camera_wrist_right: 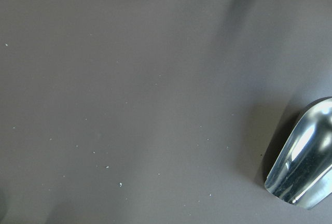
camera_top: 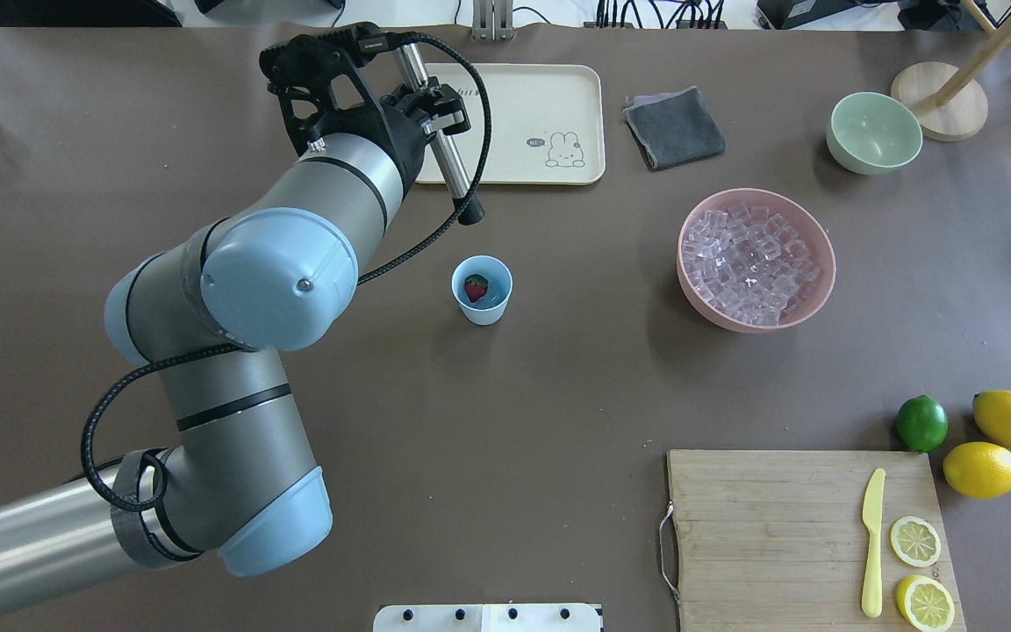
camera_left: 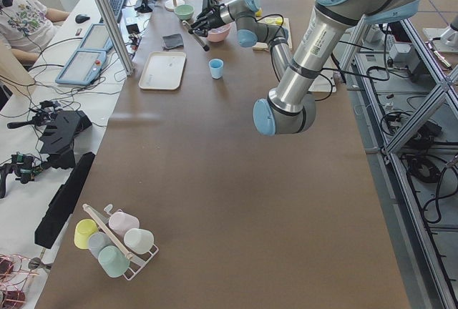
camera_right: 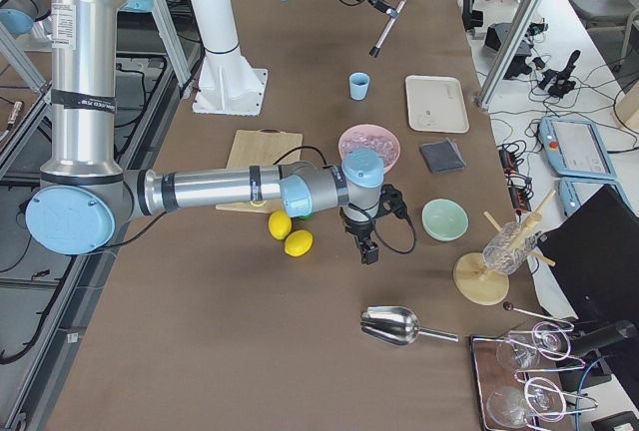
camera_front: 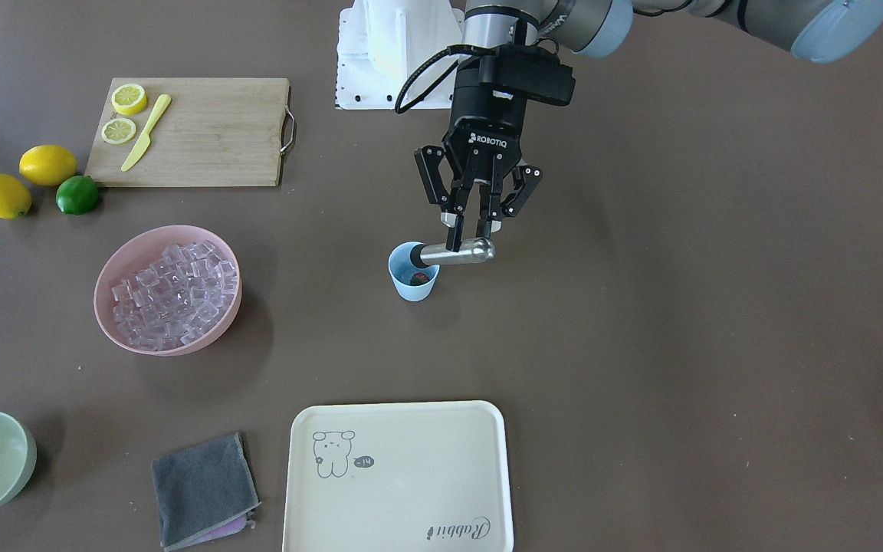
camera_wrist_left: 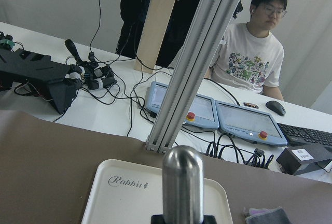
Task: Mash ice and strawberries in cup
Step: 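Carry the muddler with the left gripper over the light-blue cup, then press the muddler down into the cup onto the strawberry and ice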
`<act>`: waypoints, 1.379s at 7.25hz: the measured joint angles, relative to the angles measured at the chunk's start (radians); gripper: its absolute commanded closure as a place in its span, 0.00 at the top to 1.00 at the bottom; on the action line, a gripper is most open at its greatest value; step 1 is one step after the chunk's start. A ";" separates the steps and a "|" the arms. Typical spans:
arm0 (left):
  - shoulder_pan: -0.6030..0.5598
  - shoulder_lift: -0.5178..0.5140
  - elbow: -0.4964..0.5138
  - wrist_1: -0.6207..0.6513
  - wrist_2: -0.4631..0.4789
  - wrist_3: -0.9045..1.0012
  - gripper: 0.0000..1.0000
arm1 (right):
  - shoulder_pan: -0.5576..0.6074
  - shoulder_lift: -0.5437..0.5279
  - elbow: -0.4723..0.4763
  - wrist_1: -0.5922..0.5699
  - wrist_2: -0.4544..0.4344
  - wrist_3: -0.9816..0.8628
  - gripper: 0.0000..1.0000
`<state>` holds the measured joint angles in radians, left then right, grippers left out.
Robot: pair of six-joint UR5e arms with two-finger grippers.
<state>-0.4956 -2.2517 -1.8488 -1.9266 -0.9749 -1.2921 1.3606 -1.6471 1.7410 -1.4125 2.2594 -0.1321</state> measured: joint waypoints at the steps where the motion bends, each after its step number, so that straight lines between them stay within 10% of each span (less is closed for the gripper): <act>1: 0.014 0.012 -0.003 0.000 0.029 0.003 0.00 | 0.000 0.000 0.002 -0.004 0.000 0.000 0.99; 10: 0.172 0.037 0.058 -0.010 0.194 -0.001 0.00 | 0.000 -0.015 0.005 -0.007 -0.006 -0.001 0.99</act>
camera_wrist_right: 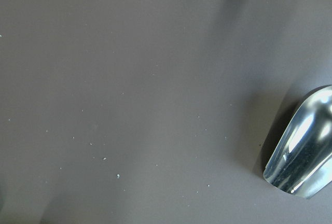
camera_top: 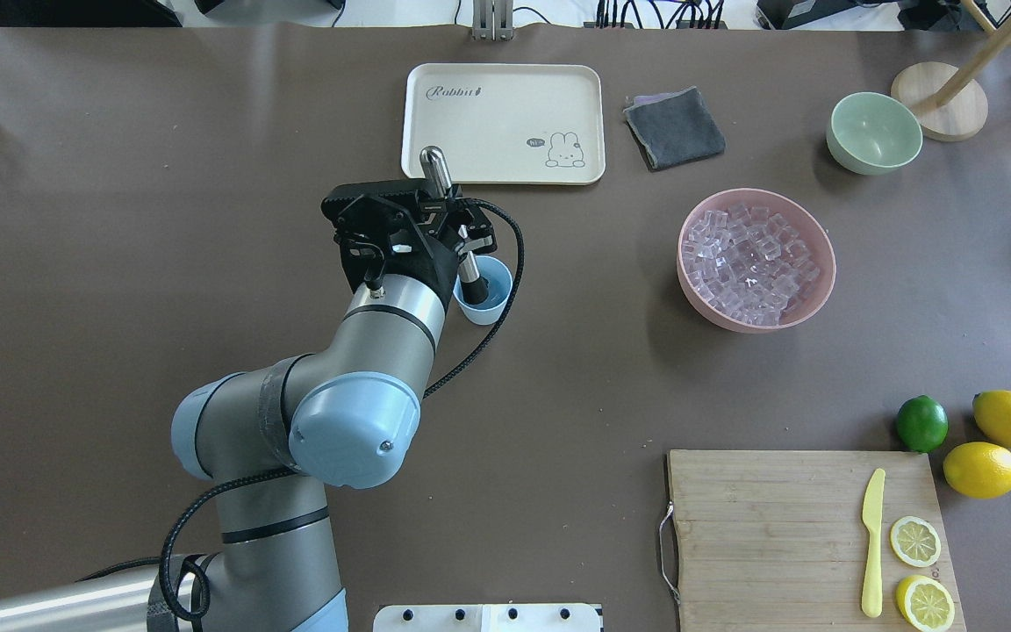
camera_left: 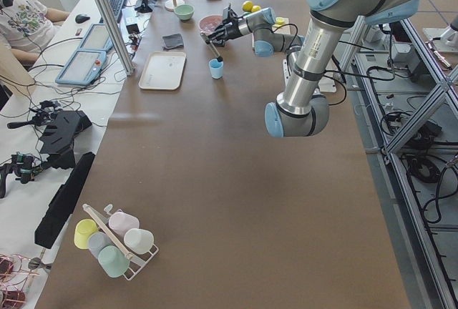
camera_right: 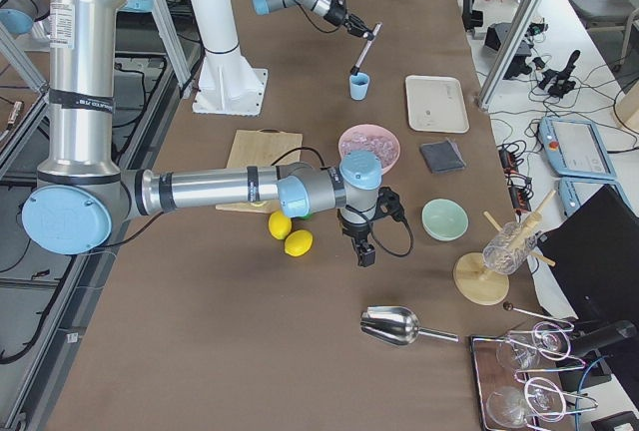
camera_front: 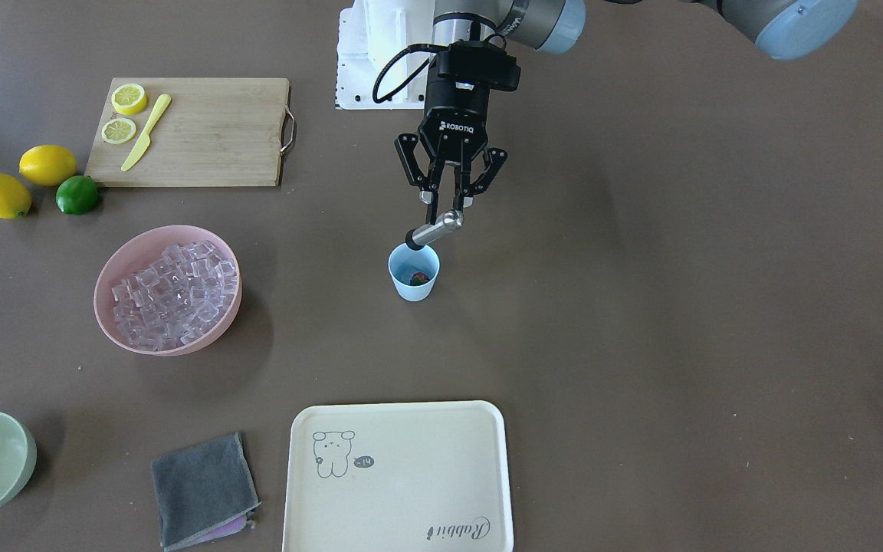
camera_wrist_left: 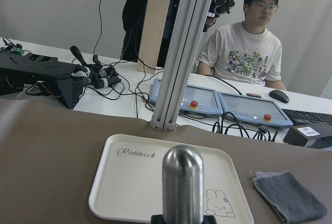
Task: Mash ice and strawberries in cup
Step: 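Press the muddler down into the cup onto the strawberry and ice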
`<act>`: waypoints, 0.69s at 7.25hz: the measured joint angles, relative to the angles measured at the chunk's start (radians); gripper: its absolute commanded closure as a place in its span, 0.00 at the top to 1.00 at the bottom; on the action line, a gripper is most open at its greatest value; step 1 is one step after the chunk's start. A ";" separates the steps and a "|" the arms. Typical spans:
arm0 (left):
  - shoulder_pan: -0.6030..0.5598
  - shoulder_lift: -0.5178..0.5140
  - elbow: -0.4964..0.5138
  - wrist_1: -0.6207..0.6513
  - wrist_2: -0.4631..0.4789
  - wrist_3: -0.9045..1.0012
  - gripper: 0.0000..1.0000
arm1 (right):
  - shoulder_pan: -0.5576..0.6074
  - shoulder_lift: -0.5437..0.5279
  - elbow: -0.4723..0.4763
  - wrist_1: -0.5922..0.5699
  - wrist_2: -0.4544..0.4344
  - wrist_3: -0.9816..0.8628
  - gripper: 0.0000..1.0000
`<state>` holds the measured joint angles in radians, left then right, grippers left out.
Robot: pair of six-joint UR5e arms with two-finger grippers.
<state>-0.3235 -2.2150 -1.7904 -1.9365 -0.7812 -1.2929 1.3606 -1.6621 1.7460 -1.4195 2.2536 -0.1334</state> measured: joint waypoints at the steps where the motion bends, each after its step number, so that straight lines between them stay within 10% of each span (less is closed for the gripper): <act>1: 0.001 0.000 0.010 -0.009 0.000 0.000 0.00 | 0.000 -0.002 0.001 0.000 0.000 0.000 0.99; 5: 0.011 -0.031 0.045 -0.016 0.000 0.004 0.00 | 0.000 -0.008 0.001 0.002 -0.003 0.000 0.99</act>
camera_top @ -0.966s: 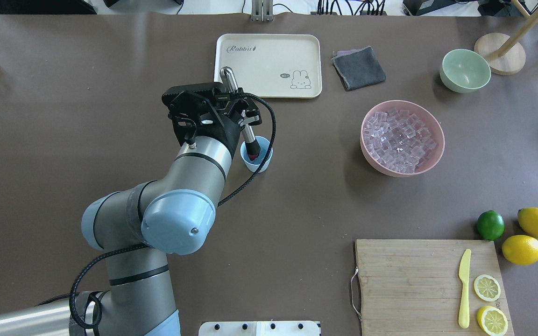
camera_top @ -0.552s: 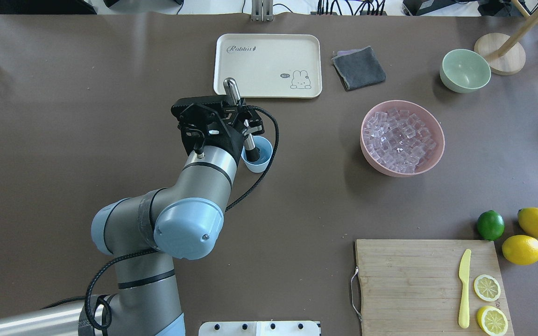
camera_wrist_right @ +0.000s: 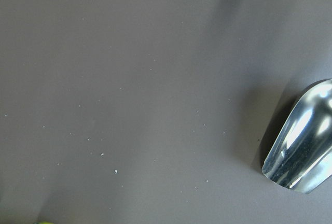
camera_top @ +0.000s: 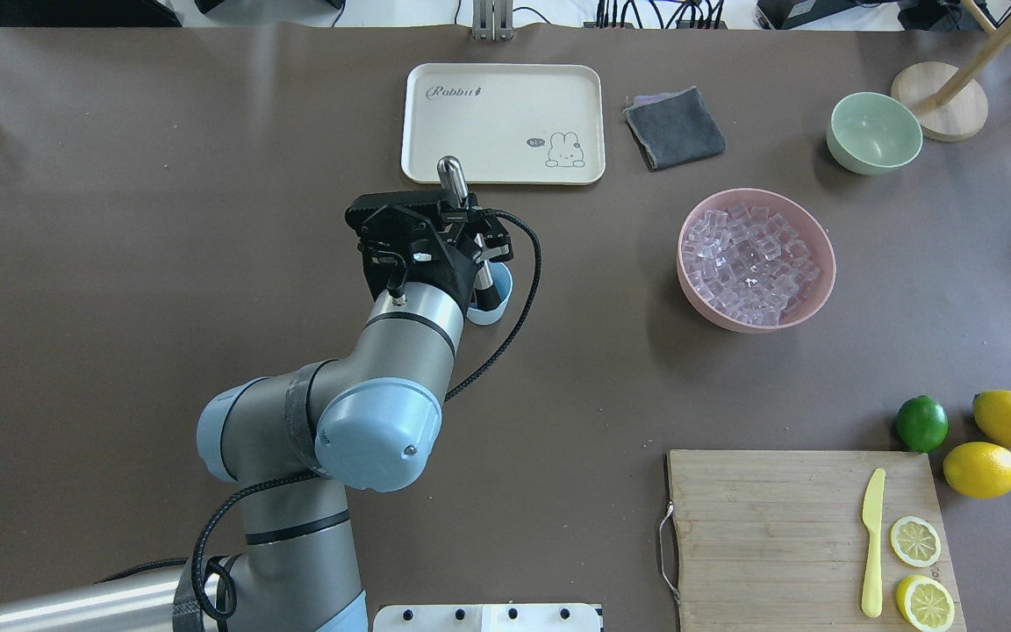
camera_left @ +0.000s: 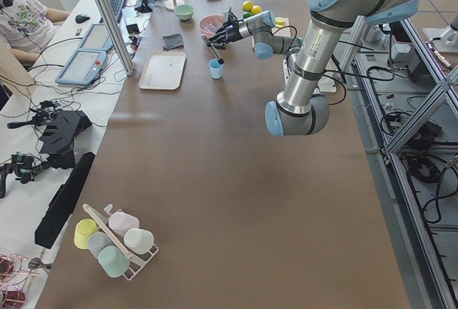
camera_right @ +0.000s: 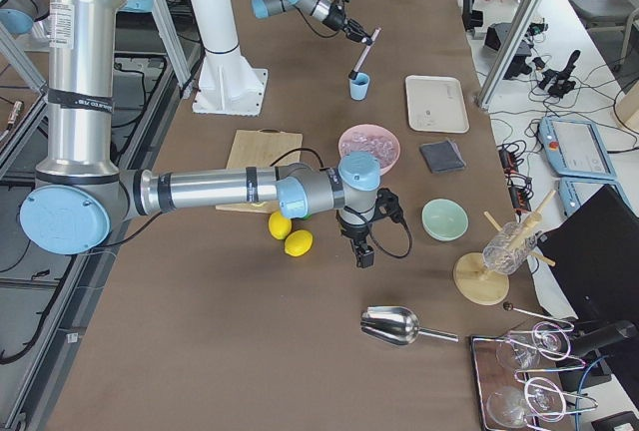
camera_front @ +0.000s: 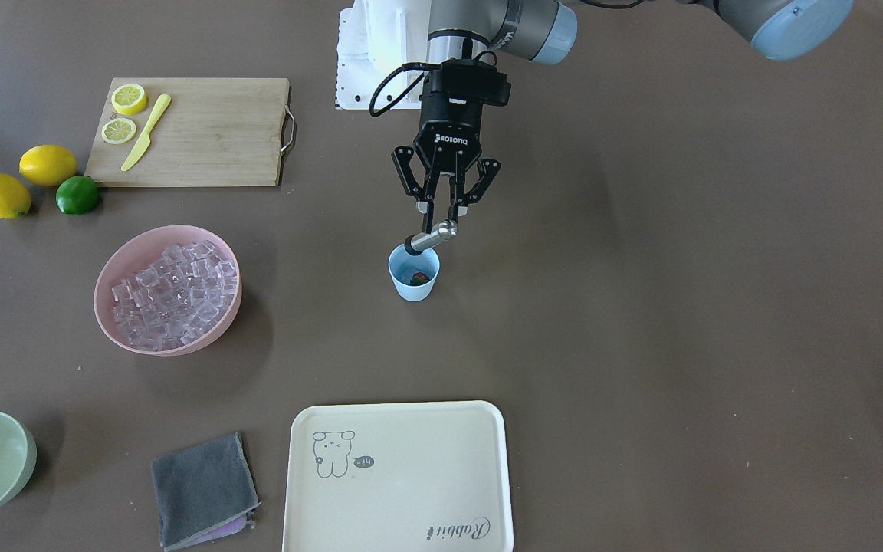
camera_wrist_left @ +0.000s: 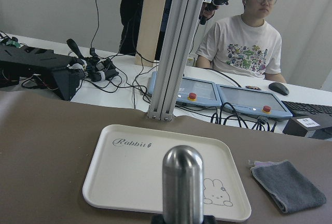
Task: Mash ice and strawberries in cup
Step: 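Press the muddler down into the cup onto the strawberry and ice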
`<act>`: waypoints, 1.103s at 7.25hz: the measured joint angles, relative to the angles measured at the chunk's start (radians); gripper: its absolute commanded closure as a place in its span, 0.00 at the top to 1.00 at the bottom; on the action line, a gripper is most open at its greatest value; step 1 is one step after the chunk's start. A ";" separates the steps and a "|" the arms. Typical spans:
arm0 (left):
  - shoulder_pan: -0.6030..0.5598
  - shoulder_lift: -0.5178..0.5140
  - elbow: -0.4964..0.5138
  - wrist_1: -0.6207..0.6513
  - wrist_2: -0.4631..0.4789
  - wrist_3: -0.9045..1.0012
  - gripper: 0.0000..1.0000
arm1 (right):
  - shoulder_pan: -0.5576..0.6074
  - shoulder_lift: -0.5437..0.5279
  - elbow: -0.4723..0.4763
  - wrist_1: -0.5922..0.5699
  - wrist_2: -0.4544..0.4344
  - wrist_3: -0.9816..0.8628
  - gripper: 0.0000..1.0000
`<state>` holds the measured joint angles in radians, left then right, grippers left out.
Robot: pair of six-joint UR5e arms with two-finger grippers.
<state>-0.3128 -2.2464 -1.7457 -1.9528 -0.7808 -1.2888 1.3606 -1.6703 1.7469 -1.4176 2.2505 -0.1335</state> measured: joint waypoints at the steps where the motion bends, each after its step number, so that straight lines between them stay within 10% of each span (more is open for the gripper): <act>1: -0.003 -0.004 0.009 -0.001 0.000 0.001 0.00 | 0.000 -0.001 0.000 0.000 0.000 0.000 0.99; 8: -0.022 -0.009 0.050 -0.007 -0.009 -0.002 0.00 | 0.000 -0.003 -0.001 0.002 -0.001 0.000 0.99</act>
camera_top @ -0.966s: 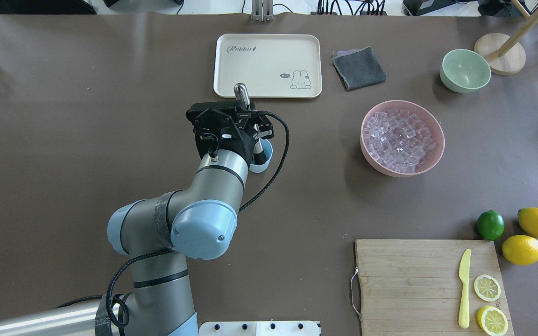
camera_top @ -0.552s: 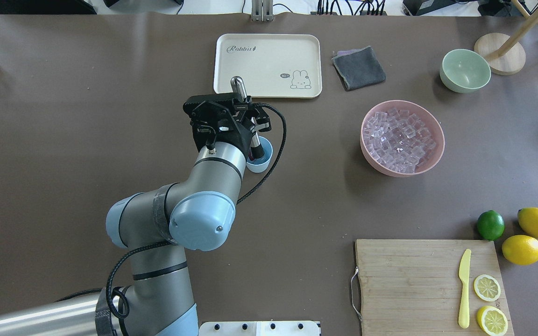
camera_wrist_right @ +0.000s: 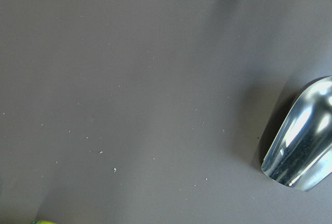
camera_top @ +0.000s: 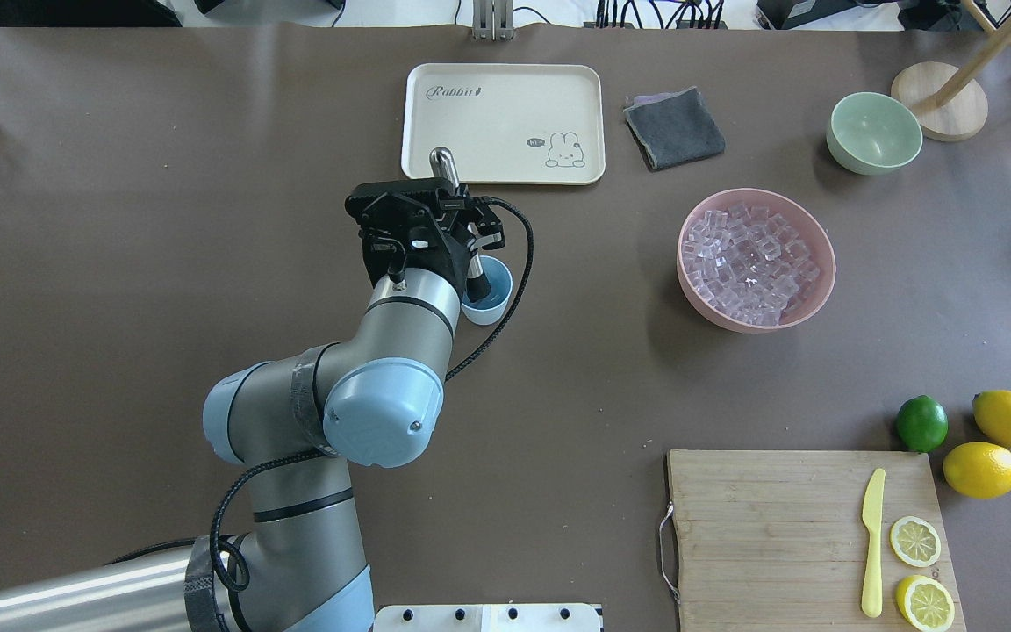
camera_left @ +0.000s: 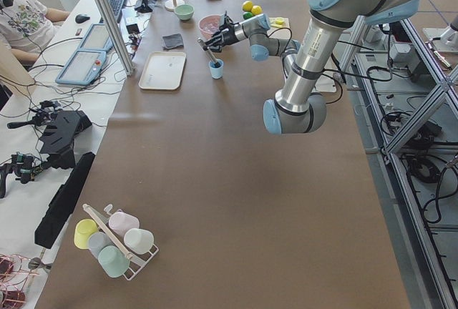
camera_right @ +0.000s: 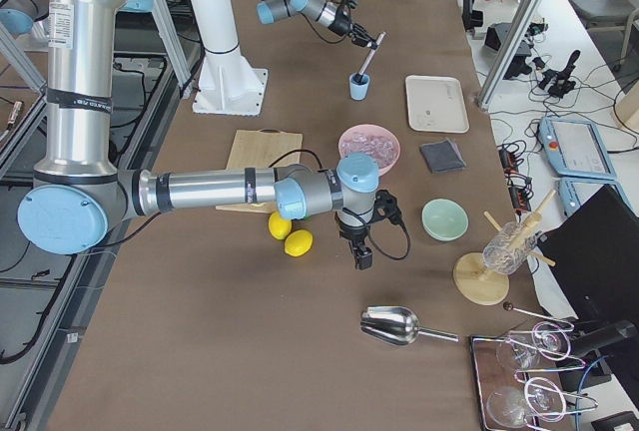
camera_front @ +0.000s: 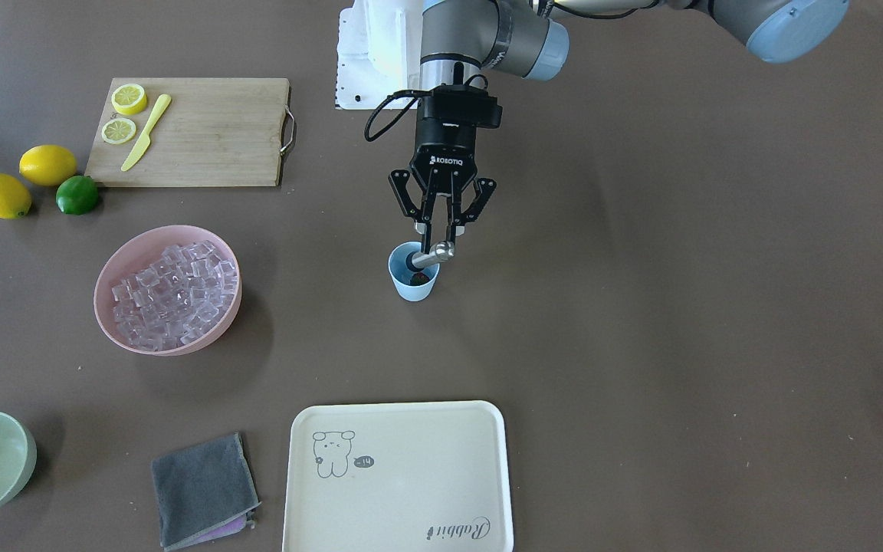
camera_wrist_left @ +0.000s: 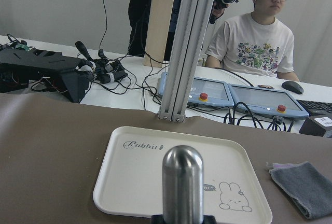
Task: Mash ice and strawberries in cup
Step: 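Press the muddler down into the cup onto the strawberry and ice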
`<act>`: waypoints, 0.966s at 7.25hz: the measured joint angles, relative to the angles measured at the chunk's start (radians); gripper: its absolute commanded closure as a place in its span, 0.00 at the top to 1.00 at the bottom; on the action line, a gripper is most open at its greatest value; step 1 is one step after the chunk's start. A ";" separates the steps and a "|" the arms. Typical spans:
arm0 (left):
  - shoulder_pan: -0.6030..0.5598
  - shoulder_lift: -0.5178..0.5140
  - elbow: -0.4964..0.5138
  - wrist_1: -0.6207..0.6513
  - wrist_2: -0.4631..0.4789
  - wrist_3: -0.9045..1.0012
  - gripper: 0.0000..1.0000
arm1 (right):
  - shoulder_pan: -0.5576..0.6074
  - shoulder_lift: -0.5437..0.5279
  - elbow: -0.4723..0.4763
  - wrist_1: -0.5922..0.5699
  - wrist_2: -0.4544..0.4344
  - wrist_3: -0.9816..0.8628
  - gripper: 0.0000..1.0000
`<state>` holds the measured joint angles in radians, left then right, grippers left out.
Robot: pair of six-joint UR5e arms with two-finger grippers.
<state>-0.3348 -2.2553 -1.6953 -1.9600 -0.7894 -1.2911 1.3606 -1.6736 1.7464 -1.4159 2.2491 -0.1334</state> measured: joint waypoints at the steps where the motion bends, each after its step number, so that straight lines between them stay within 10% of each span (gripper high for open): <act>1: -0.001 -0.008 -0.006 0.002 -0.002 0.004 0.00 | 0.000 0.000 0.000 0.000 0.000 0.000 0.99; 7: -0.026 -0.034 0.010 -0.027 -0.013 0.059 0.00 | 0.000 0.000 -0.003 0.000 0.003 0.000 0.99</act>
<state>-0.3613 -2.2892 -1.6854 -1.9872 -0.8026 -1.2325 1.3607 -1.6736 1.7432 -1.4159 2.2517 -0.1334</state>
